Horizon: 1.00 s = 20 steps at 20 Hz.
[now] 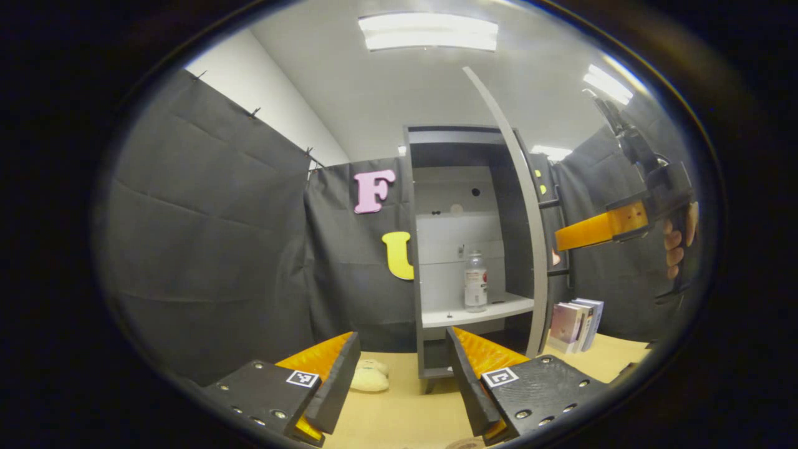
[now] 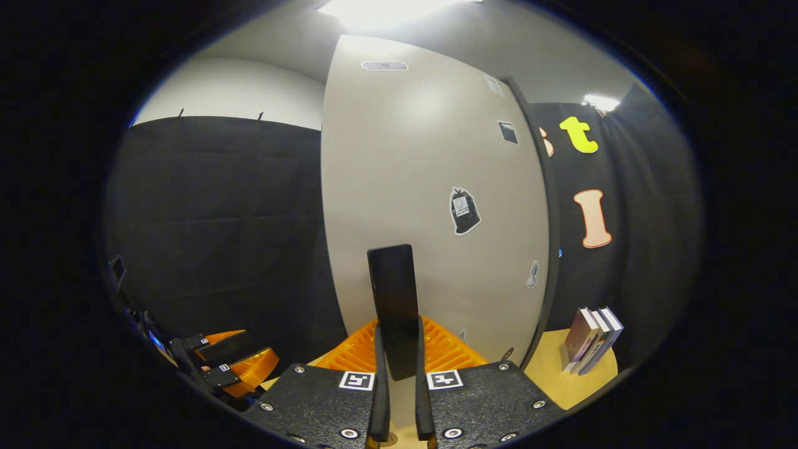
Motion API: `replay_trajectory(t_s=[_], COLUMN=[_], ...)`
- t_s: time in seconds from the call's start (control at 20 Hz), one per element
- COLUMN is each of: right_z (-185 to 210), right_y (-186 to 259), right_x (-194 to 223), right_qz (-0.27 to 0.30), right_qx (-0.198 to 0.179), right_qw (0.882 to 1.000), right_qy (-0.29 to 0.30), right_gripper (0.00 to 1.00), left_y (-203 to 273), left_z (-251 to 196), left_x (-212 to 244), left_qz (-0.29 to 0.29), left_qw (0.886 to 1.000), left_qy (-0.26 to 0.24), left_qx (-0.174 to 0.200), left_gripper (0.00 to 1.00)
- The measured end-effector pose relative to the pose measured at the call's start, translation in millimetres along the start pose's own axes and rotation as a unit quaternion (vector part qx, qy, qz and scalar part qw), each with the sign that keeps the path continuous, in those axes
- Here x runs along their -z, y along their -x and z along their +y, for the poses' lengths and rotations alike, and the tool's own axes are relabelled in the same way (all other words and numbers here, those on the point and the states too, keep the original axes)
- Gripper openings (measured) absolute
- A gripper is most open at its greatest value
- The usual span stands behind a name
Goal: Open the cabinet door with the right hand, grasp the bottle in the cabinet with the left hand and place it on the coaster, then close the cabinet door with the right hand.
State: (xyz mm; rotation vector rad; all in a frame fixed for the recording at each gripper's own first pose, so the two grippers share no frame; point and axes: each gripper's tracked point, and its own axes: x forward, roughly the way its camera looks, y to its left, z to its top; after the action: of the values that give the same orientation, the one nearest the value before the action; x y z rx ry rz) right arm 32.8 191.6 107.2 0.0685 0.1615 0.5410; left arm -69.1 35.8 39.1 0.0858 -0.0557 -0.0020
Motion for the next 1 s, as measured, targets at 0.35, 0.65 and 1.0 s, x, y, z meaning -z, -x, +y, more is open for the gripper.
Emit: replay_trajectory(t_s=[0.35,0.65,1.0], right_z=[-34.4,-63.0,-99.0], right_y=[44.1,72.6,96.7], right_x=[-1.0,-3.6,-1.9], right_qz=[-0.003,-0.007,-0.007], right_qx=[0.031,0.050,0.087], right_qw=[0.999,0.999,0.996], right_qy=[0.009,-0.001,-0.009], right_gripper=[0.16,0.14,0.14], left_y=[-6.8,3.8,14.0], left_z=[-44.8,-75.3,-87.6], left_x=[-6.6,-5.3,-2.5], left_qz=[-0.005,0.000,0.005], left_qw=[1.000,0.999,0.999], left_qy=[0.001,0.009,0.002], left_qx=[0.030,0.047,0.050], left_gripper=[0.81,0.79,0.79])
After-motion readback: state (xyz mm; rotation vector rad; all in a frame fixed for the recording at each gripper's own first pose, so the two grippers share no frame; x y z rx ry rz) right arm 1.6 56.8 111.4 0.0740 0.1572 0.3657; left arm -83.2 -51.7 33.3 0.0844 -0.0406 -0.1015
